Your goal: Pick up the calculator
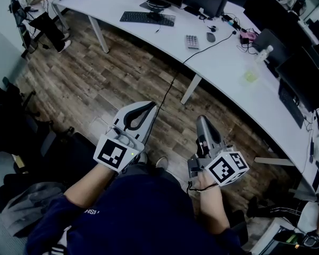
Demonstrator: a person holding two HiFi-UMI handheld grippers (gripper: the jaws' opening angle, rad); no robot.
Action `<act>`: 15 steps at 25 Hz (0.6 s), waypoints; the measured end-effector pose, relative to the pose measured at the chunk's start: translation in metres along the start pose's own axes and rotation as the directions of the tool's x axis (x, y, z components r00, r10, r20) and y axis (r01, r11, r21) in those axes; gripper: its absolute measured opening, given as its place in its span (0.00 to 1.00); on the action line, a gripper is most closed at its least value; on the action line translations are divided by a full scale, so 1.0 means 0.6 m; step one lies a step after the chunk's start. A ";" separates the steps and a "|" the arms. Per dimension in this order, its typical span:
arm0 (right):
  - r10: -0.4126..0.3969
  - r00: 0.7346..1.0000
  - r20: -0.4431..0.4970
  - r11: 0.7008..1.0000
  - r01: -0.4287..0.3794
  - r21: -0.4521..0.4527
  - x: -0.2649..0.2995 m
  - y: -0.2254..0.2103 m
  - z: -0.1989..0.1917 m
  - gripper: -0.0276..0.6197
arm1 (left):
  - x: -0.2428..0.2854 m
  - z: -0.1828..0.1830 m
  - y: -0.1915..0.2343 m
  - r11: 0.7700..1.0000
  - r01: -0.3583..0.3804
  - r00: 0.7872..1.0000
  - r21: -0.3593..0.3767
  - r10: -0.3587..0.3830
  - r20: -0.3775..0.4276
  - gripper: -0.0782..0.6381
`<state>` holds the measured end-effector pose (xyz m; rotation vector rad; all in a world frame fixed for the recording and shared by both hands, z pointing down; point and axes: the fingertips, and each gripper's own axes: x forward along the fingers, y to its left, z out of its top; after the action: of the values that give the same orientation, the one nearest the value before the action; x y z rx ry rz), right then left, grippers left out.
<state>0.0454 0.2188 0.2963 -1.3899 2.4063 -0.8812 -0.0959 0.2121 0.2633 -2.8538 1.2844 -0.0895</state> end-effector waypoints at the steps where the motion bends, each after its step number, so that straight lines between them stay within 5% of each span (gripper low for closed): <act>1: 0.000 1.000 -0.001 1.000 0.000 -0.010 0.001 0.001 0.001 0.05 | 0.001 0.001 0.000 1.000 0.000 1.000 0.000 0.000 0.001 0.15; 15: -0.009 1.000 -0.009 0.998 0.008 -0.056 0.015 0.002 0.011 0.06 | 0.012 0.009 0.007 1.000 -0.005 1.000 -0.001 0.005 0.005 0.15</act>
<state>0.0430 0.2094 0.2915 -1.4197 2.4519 -0.8297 -0.0941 0.2036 0.2581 -2.8493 1.2903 -0.0814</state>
